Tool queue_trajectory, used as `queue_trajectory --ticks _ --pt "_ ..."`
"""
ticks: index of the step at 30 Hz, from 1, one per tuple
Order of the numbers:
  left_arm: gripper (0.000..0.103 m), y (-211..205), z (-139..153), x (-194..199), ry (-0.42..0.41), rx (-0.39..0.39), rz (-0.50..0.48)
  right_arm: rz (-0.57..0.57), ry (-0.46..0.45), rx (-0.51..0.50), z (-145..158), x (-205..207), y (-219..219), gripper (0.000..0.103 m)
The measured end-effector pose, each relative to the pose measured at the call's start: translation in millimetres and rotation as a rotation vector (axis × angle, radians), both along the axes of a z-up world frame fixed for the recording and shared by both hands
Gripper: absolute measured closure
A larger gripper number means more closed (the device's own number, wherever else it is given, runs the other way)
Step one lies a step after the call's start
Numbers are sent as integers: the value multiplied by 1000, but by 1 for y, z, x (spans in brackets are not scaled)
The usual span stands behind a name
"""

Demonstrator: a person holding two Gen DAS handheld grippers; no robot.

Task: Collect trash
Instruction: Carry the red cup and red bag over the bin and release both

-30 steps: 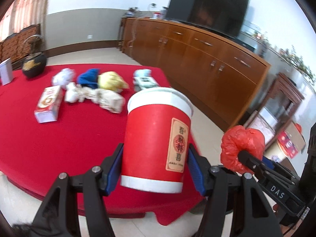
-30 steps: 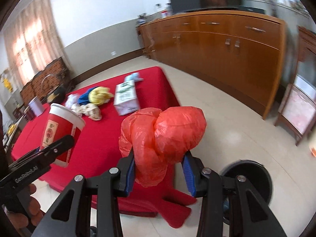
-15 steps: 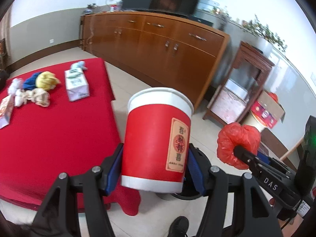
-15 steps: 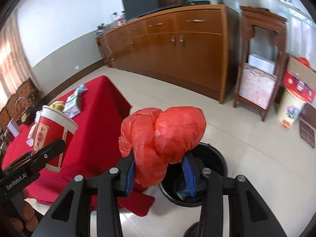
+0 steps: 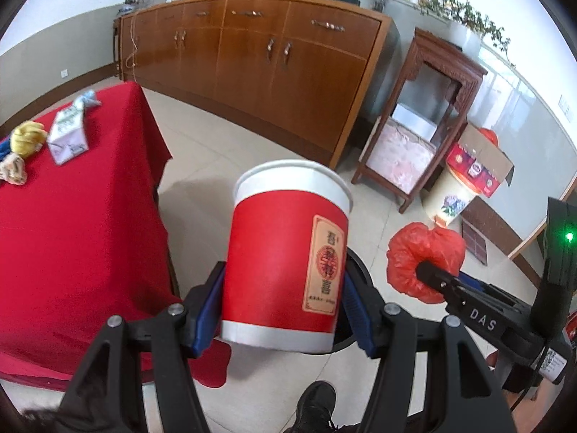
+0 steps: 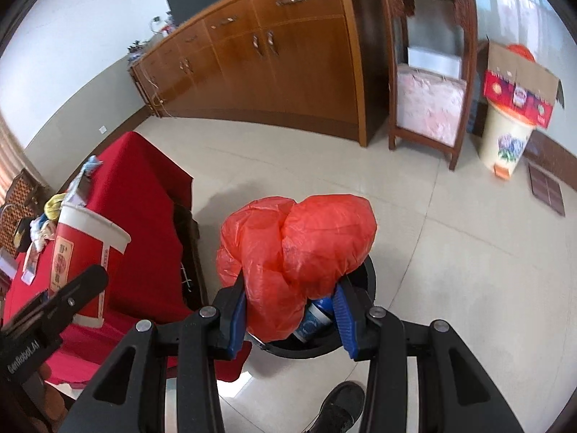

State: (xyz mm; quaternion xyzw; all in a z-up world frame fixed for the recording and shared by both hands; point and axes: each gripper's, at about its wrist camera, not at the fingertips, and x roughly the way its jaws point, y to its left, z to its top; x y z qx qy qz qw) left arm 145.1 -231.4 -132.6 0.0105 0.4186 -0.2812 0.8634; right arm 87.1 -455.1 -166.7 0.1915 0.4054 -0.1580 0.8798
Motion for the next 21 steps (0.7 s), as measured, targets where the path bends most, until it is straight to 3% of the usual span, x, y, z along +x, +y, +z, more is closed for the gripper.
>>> queue_trajectory --ticks 10,21 --pt "40 -38 -49 23 78 47 -30 -41 92 54 -51 39 -33 59" --pt "39 -60 -97 48 217 89 -34 -45 212 95 -102 73 -57 58"
